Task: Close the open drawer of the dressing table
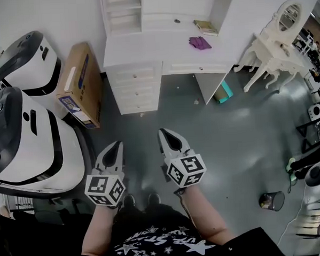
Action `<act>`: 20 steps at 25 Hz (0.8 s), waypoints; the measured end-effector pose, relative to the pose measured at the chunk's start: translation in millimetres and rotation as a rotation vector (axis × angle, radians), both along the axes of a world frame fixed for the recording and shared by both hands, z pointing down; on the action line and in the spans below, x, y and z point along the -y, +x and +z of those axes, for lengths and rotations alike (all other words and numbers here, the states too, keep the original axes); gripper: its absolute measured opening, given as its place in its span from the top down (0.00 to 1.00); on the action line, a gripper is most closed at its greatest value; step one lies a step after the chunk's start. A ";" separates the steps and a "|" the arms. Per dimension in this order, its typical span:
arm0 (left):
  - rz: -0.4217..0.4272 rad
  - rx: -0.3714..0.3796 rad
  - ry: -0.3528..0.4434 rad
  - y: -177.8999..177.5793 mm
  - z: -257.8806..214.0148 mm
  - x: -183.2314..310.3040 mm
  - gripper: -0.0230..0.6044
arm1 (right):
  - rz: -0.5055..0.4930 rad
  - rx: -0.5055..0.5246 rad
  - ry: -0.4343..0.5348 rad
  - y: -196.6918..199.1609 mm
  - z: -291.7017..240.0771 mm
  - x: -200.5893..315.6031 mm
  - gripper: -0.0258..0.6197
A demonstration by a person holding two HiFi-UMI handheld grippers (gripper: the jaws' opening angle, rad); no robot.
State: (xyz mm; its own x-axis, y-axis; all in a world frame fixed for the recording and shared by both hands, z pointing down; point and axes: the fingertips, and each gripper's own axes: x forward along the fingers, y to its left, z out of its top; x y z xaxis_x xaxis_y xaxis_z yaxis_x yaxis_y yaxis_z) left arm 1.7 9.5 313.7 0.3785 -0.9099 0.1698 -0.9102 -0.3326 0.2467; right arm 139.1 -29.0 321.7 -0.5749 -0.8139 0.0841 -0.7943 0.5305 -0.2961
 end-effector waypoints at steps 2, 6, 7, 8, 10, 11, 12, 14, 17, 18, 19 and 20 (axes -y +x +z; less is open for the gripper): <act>-0.003 -0.013 -0.012 1.2 5.8 -5.5 0.95 | -0.009 -0.033 -0.009 -0.6 5.6 -4.7 0.96; 0.012 -0.019 -0.028 3.2 15.7 -14.9 0.95 | -0.014 -0.068 -0.042 -6.4 19.0 -14.5 0.96; 0.017 -0.019 -0.028 3.1 16.6 -17.5 0.95 | -0.019 -0.076 -0.046 -9.7 21.2 -17.7 0.96; 0.020 -0.018 -0.025 2.0 16.5 -20.1 0.95 | -0.025 -0.084 -0.050 -13.6 22.6 -20.9 0.96; 0.022 -0.022 -0.016 -2.7 14.1 -25.8 0.95 | -0.035 -0.098 -0.053 -23.2 23.1 -27.2 0.96; 0.023 -0.025 -0.010 -6.5 12.5 -29.2 0.95 | -0.039 -0.104 -0.053 -29.3 22.7 -30.6 0.96; 0.025 -0.028 -0.005 -11.1 11.0 -33.0 0.95 | -0.044 -0.110 -0.052 -36.4 22.1 -34.2 0.96; 0.028 -0.032 0.001 -22.2 9.5 -41.6 0.95 | -0.051 -0.124 -0.048 -51.6 20.2 -43.0 0.96; 0.026 -0.041 -0.001 -40.1 8.4 -56.4 0.95 | -0.058 -0.142 -0.041 -72.7 15.0 -60.0 0.96; 0.026 -0.042 -0.001 -46.0 8.3 -61.9 0.95 | -0.060 -0.145 -0.038 -79.4 13.5 -66.4 0.96; 0.028 -0.040 0.001 -51.8 8.0 -67.4 0.95 | -0.060 -0.150 -0.035 -86.0 12.3 -72.6 0.96; 0.030 -0.035 0.004 -57.3 7.3 -73.0 0.95 | -0.060 -0.154 -0.032 -92.1 11.1 -78.5 0.96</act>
State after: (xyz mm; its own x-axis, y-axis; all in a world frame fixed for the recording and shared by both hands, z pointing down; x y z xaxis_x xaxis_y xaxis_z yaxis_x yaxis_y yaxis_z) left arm -55.6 82.5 320.9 0.4116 -0.8985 0.1525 -0.8905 -0.3609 0.2771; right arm 47.0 49.6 332.8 -0.6004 -0.7741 0.2005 -0.7990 0.5704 -0.1903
